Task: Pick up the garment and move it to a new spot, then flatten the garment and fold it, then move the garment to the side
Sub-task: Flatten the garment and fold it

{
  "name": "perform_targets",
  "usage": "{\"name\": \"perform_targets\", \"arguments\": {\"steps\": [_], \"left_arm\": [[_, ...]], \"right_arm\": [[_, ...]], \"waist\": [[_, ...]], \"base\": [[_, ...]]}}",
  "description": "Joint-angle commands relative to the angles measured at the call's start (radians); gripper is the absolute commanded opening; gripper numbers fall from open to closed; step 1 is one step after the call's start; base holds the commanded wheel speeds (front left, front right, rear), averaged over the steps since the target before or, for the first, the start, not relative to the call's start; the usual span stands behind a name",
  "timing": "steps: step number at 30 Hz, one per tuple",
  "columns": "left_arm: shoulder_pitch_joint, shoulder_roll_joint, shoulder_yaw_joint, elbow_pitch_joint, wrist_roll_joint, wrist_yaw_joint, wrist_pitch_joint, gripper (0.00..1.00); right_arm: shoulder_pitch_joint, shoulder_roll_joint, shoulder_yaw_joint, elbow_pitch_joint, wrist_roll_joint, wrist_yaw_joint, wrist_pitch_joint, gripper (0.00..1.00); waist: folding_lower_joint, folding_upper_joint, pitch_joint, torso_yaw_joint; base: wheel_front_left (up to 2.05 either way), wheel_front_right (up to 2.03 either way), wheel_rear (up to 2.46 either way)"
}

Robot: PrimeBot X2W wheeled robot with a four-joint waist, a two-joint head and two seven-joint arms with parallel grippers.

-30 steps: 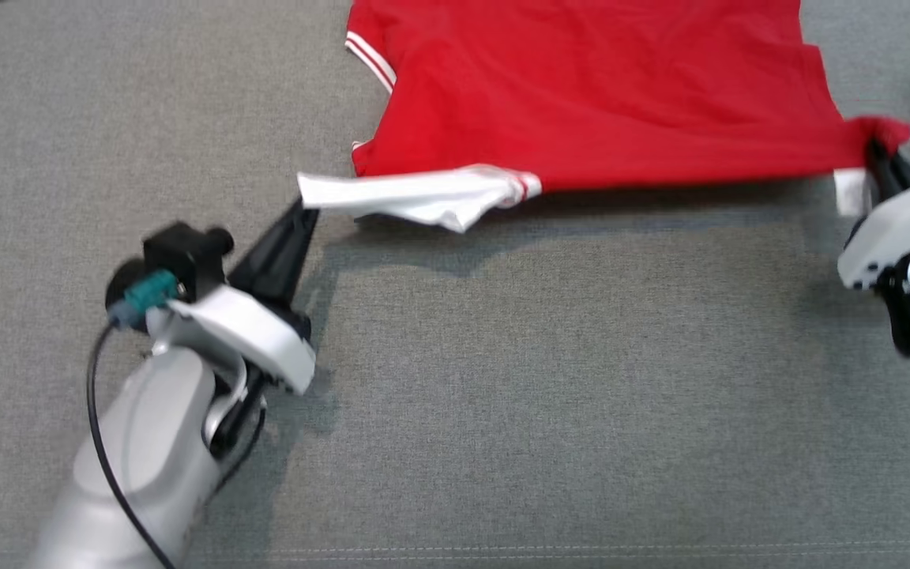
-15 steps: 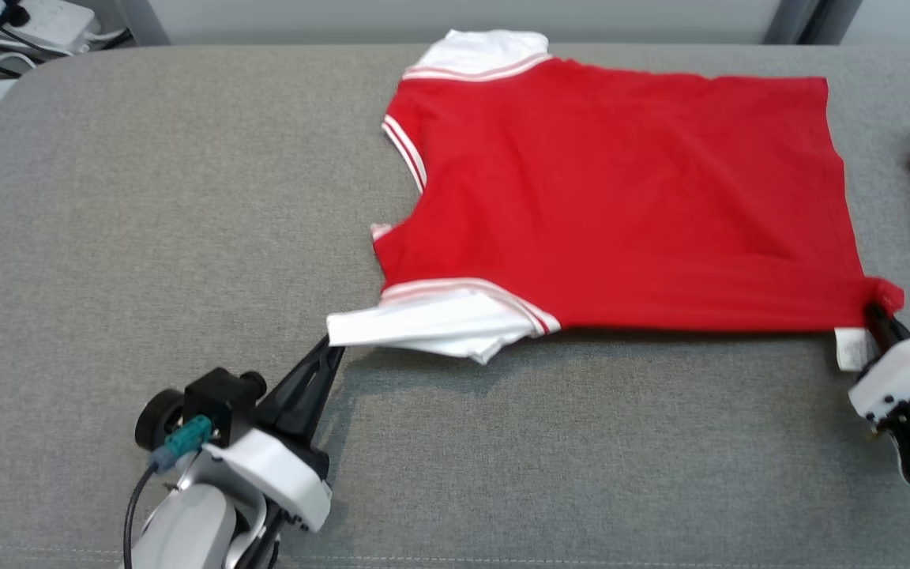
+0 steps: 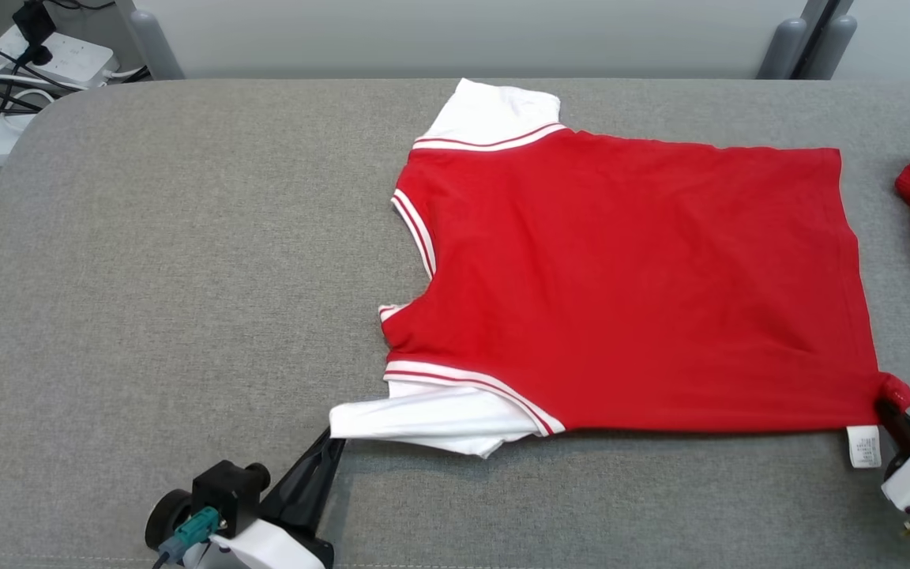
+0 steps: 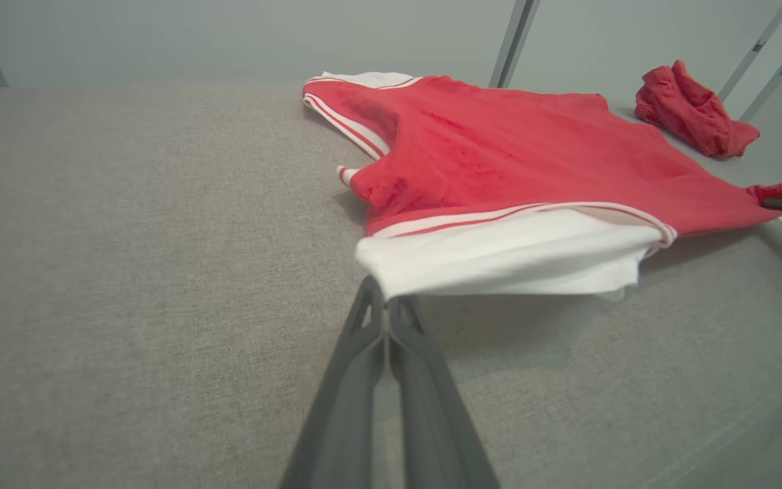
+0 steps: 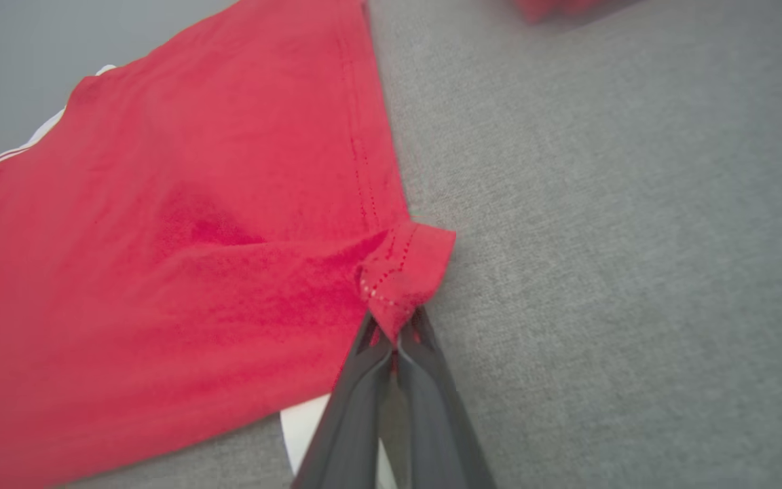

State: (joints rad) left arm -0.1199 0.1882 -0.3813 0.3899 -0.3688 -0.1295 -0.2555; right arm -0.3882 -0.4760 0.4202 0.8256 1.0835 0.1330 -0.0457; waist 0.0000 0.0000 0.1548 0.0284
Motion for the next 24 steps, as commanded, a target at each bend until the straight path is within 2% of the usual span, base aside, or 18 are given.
{"name": "perform_targets", "arguments": {"steps": [1,2,3,11,16,17,18,19,24], "left_arm": [[-0.010,0.023,0.050,-0.014,0.007,0.011,-0.006,0.00],[-0.005,0.022,0.049,-0.009,0.010,0.011,-0.006,0.00],[-0.002,0.021,0.048,-0.004,0.014,0.010,-0.006,0.00],[0.014,0.022,0.052,0.063,0.037,0.007,-0.006,0.00],[0.029,0.022,0.071,0.087,0.037,0.013,-0.006,0.00],[0.033,0.022,0.076,0.088,0.036,0.014,-0.006,0.31],[0.038,0.021,0.083,0.090,0.032,0.014,-0.006,0.86],[0.044,0.022,0.087,0.094,0.028,0.014,-0.006,1.00],[0.072,0.037,0.093,0.123,0.021,0.023,0.000,1.00]], "right_arm": [[0.030,-0.057,0.002,-0.015,0.010,-0.002,0.000,0.50],[0.043,-0.065,0.001,-0.023,0.014,-0.002,0.005,0.88],[0.056,-0.072,0.000,-0.032,0.020,-0.002,0.009,1.00],[0.166,-0.110,-0.009,-0.079,0.061,-0.002,0.088,1.00],[0.190,-0.121,-0.026,-0.119,0.019,-0.002,0.008,1.00],[0.191,-0.119,-0.028,-0.128,0.004,-0.002,-0.016,1.00],[0.192,-0.118,-0.028,-0.139,-0.013,-0.002,-0.040,1.00],[0.194,-0.116,-0.032,-0.147,-0.028,-0.002,-0.063,1.00],[0.187,-0.111,-0.054,-0.194,-0.125,-0.002,-0.156,1.00]], "waist": [[0.0000,0.0000,0.000,-0.001],[0.0000,0.0000,0.001,-0.002],[0.0000,0.0000,0.001,-0.002],[0.0000,0.0000,-0.005,-0.003],[0.0000,0.0000,-0.017,-0.008],[0.0000,0.0000,-0.020,-0.008],[0.0000,0.0000,-0.024,-0.008],[0.0000,0.0000,-0.029,-0.008],[0.0000,0.0000,-0.053,-0.007]], "base": [[0.00,0.00,0.00],[0.00,0.00,0.00],[0.00,0.00,0.00],[0.00,0.00,0.00],[0.00,0.00,0.00],[0.00,0.00,0.00],[0.00,0.00,0.00],[0.00,0.00,0.00],[0.00,0.00,0.00]]}}
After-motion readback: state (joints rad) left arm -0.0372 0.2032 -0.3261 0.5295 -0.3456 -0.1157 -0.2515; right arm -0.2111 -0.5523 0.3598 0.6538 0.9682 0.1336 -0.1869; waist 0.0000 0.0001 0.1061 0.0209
